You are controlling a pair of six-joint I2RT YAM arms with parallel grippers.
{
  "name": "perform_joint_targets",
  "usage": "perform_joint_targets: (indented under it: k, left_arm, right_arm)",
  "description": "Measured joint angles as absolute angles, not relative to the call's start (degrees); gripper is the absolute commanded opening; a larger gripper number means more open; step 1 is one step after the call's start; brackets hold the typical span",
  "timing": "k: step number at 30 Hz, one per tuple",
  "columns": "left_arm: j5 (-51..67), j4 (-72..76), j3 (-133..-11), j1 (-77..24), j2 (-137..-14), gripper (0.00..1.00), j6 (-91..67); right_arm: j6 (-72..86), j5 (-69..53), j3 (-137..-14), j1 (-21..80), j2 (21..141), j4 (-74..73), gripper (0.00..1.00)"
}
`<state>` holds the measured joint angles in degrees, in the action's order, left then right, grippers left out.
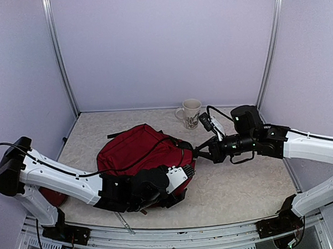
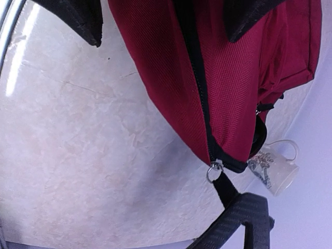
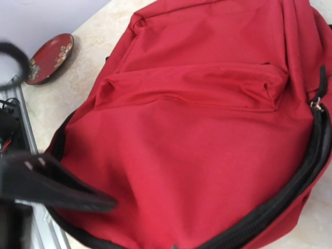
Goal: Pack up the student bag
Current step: Hold the largest pocket of the student bag.
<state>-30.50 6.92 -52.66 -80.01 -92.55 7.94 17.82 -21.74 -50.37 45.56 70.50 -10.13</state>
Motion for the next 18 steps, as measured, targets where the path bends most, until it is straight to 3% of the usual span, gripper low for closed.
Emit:
perform_joint_targets:
  k: [5,11,18]
  left_arm:
    - [-36.42,6.98,-54.08,-79.99,-96.49,0.00,9.96]
    - [-39.44,8.32,-53.34,-81.58,-96.99,0.00,11.22]
    - [-39.64,8.38,-50.87,-82.63,-95.07,0.00,12.49]
  right_arm:
    - [18.33,-22.26,-49.54,44.75,70.50,-8.93,0.00]
    - [18.63,-23.66,-48.66,39.77,71.42,-8.25,0.00]
    - [15.73,-23.49,-52.34,33.80,81.52,-7.42,0.00]
